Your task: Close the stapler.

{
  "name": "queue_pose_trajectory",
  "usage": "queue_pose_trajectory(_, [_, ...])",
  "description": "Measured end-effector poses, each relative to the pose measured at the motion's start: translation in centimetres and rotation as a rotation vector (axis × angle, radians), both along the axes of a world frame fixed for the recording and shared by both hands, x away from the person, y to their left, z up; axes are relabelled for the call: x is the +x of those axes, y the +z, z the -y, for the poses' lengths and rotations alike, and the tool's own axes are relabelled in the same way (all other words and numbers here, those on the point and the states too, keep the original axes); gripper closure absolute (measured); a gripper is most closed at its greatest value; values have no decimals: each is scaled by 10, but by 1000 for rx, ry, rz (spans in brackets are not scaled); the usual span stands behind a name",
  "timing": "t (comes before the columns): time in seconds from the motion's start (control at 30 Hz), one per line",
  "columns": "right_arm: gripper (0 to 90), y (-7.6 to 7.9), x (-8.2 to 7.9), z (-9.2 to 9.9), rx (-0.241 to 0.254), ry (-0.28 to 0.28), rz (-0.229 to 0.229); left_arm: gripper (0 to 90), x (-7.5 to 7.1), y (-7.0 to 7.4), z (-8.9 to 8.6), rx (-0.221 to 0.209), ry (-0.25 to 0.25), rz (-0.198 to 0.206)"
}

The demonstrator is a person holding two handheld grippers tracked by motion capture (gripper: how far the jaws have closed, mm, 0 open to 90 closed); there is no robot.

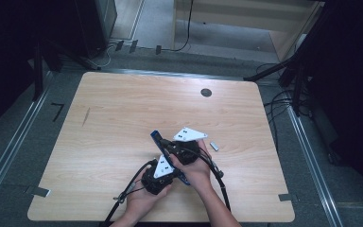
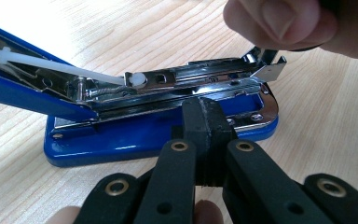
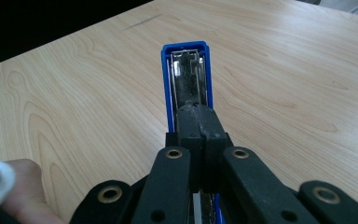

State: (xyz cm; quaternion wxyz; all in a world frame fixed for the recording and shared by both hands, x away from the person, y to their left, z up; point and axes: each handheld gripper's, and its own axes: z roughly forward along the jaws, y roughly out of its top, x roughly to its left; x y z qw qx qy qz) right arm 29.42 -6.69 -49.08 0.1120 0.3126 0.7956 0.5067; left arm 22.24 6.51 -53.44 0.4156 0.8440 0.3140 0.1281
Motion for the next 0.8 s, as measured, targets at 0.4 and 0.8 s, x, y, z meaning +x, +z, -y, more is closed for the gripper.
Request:
queue_pose_trajectory(0.4, [900,-3,8,-12,-70,11,-18,900,0,0,0,3,0,1])
queue_pose_trajectory(0.8, [900,-7,14,-18,-97,8,-56,900,0,0,0,-2,0,-1])
